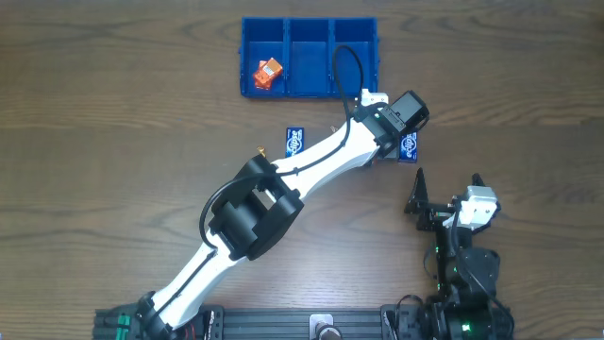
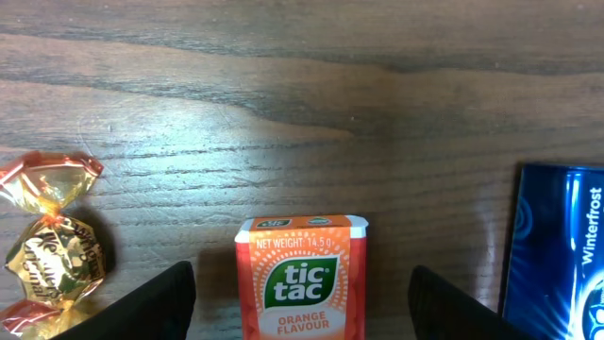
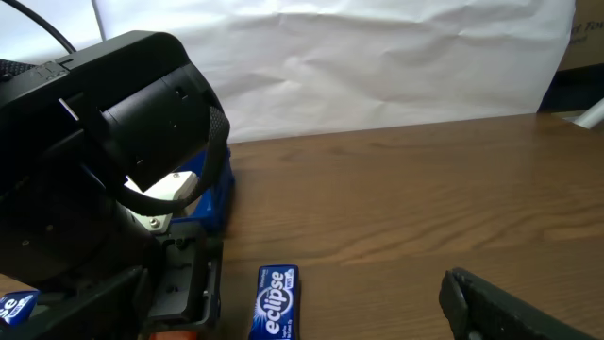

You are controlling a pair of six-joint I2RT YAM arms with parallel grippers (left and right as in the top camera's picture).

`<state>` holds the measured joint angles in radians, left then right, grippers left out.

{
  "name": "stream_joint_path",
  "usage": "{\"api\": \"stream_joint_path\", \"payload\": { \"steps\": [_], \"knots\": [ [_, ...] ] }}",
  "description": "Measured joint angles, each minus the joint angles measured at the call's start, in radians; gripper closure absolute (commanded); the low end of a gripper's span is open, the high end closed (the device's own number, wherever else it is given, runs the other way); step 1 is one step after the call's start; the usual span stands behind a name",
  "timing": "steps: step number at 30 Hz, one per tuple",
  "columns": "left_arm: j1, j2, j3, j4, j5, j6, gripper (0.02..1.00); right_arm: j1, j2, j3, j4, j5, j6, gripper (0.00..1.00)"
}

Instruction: Sort Candies Into Trays

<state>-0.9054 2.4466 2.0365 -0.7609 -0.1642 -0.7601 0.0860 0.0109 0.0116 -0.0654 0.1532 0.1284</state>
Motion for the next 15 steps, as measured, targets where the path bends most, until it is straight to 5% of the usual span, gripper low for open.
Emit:
{"api": "stream_joint_path", "payload": {
  "steps": [15],
  "knots": [
    [0.0,0.005,0.0,-0.016,-0.026,0.0,0.292,0.0,0.0,0.0,0.0,0.0,0.0,0.003]
  ]
}}
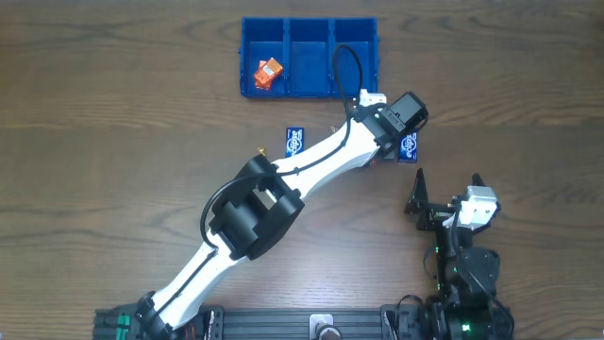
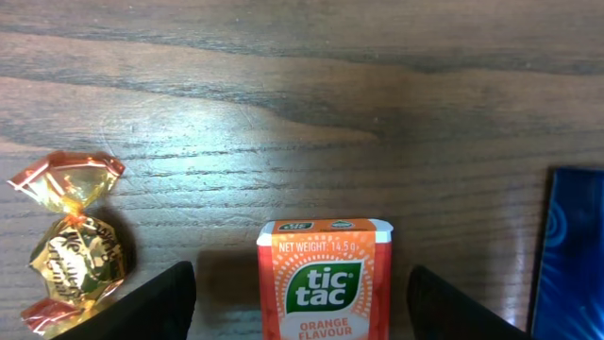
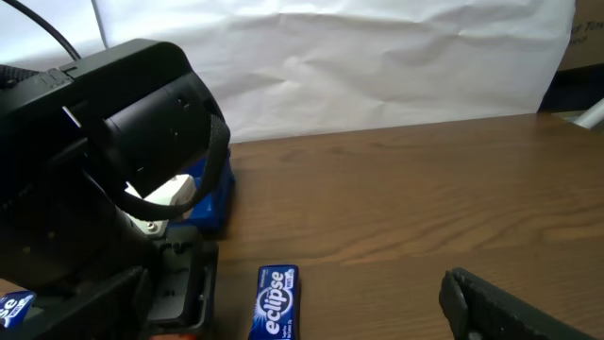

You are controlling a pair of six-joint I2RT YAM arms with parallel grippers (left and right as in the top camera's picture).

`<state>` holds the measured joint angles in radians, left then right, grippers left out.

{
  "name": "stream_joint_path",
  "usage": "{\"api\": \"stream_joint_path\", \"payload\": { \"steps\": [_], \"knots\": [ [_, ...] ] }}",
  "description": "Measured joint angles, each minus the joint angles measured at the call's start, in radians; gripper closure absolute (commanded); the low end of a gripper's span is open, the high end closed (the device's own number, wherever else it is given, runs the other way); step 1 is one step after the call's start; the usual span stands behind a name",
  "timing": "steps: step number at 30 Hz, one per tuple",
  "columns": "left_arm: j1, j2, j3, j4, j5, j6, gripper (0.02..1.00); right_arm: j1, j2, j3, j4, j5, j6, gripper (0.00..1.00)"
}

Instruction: Sort Candies Into Trays

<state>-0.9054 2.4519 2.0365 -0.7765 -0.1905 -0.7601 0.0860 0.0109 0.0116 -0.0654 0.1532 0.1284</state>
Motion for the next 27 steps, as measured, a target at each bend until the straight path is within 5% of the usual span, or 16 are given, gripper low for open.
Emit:
{"api": "stream_joint_path", "payload": {
  "steps": [24,27],
  "knots": [
    [-0.01,0.009,0.0,0.011,-0.016,0.0,0.373,0.0,0.0,0.0,0.0,0.0,0.0,0.003],
    [-0.011,0.01,0.0,0.014,-0.021,0.001,0.441,0.0,0.0,0.0,0.0,0.0,0.0,0.003]
  ]
}}
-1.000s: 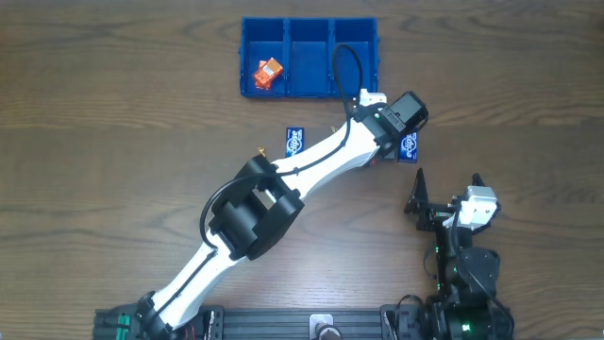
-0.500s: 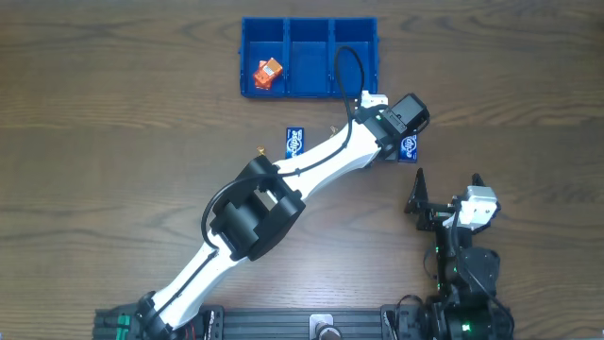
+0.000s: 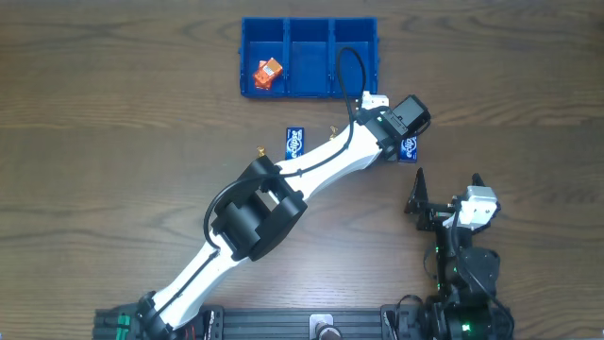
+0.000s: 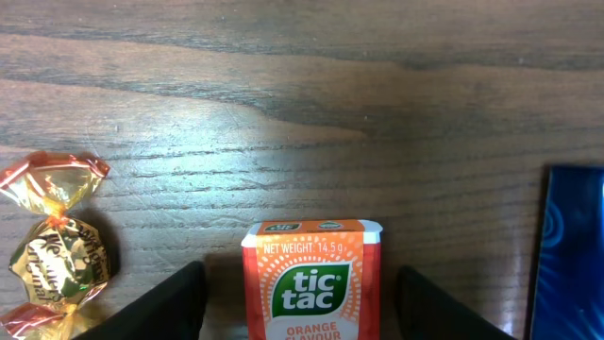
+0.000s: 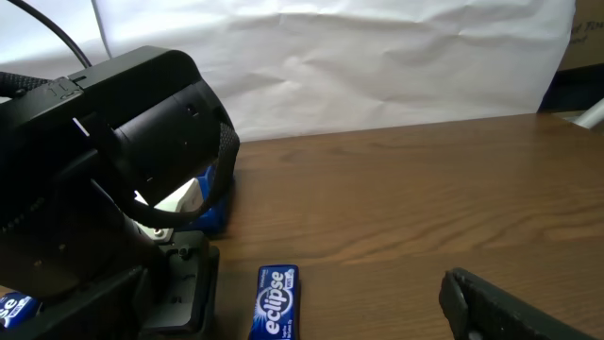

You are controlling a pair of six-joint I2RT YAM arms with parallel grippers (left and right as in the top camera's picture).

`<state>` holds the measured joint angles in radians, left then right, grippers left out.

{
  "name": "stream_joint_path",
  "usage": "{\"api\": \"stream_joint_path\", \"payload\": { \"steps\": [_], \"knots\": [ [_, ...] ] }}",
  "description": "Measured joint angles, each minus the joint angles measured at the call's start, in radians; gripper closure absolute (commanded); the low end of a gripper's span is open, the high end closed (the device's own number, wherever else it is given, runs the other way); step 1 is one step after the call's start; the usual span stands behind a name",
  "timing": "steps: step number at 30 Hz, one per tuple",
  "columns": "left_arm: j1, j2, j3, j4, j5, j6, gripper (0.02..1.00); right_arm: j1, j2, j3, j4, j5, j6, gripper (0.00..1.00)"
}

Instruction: Sort Candies Into Trays

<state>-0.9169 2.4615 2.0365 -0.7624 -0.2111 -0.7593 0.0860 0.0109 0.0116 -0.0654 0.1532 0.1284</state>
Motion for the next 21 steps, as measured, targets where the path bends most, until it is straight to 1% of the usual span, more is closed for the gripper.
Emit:
{"api": "stream_joint_path", "payload": {
  "steps": [1,3,4,7,9,14,19,21],
  "knots": [
    [0.0,0.0,0.0,0.0,-0.001,-0.001,0.498,0.0,0.0,0.0,0.0,0.0,0.0,0.003],
    [0.0,0.0,0.0,0.0,-0.002,-0.002,0.564,0.0,0.0,0.0,0.0,0.0,0.0,0.003],
    [0.0,0.0,0.0,0.001,-0.002,-0.002,0.617,0.0,0.0,0.0,0.0,0.0,0.0,0.003],
    [-0.001,0.0,0.0,0.001,-0.002,-0.002,0.678,0.0,0.0,0.0,0.0,0.0,0.0,0.003],
    [-0.001,0.0,0.0,0.001,-0.002,-0.001,0.711,0.0,0.0,0.0,0.0,0.0,0.0,0.003],
    [-0.001,0.0,0.0,0.001,-0.002,-0.001,0.724,0.0,0.0,0.0,0.0,0.0,0.0,0.003],
    [-0.002,0.0,0.011,-0.03,-0.001,0.001,0.803,0.0,0.0,0.0,0.0,0.0,0.0,0.003],
    [-0.001,0.0,0.021,-0.038,-0.002,0.005,0.816,0.0,0.0,0.0,0.0,0.0,0.0,0.003]
  ]
}}
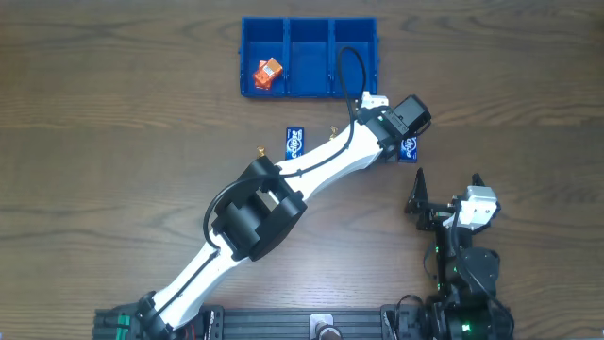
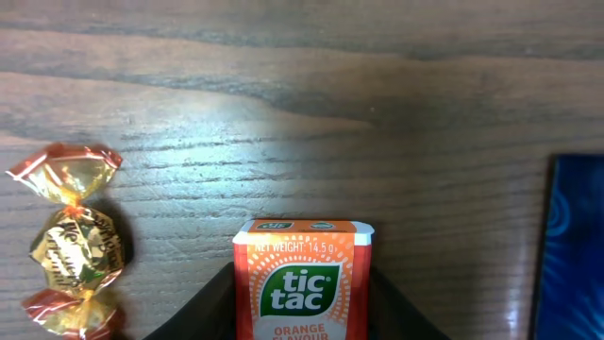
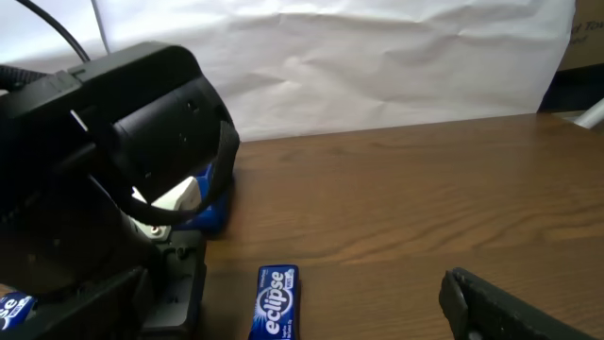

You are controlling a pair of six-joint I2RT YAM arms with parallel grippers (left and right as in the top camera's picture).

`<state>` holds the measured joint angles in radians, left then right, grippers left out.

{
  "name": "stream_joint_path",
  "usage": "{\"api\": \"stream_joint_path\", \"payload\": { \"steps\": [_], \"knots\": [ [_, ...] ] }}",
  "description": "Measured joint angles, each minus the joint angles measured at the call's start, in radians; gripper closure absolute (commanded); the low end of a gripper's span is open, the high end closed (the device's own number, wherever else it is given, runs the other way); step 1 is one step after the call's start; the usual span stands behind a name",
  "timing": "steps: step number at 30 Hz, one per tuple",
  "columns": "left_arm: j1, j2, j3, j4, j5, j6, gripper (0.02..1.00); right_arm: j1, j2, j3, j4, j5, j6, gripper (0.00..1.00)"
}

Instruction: Sort Candies Into Trays

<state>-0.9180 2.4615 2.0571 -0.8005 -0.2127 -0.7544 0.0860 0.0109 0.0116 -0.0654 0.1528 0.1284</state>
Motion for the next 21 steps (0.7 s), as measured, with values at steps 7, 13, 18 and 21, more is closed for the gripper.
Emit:
{"api": "stream_joint_path", "payload": {
  "steps": [7,13,18,21],
  "knots": [
    [0.023,-0.048,0.013,-0.021,-0.051,0.049,0.796,0.0,0.0,0.0,0.0,0.0,0.0,0.003],
    [0.108,-0.254,0.016,-0.046,-0.116,0.144,0.812,0.0,0.0,0.0,0.0,0.0,0.0,0.003],
    [0.238,-0.369,0.025,-0.117,-0.133,0.241,0.886,0.0,0.0,0.0,0.0,0.0,0.0,0.003],
    [0.354,-0.385,0.025,-0.154,-0.119,0.305,0.886,0.0,0.0,0.0,0.0,0.0,0.0,0.003]
  ]
}}
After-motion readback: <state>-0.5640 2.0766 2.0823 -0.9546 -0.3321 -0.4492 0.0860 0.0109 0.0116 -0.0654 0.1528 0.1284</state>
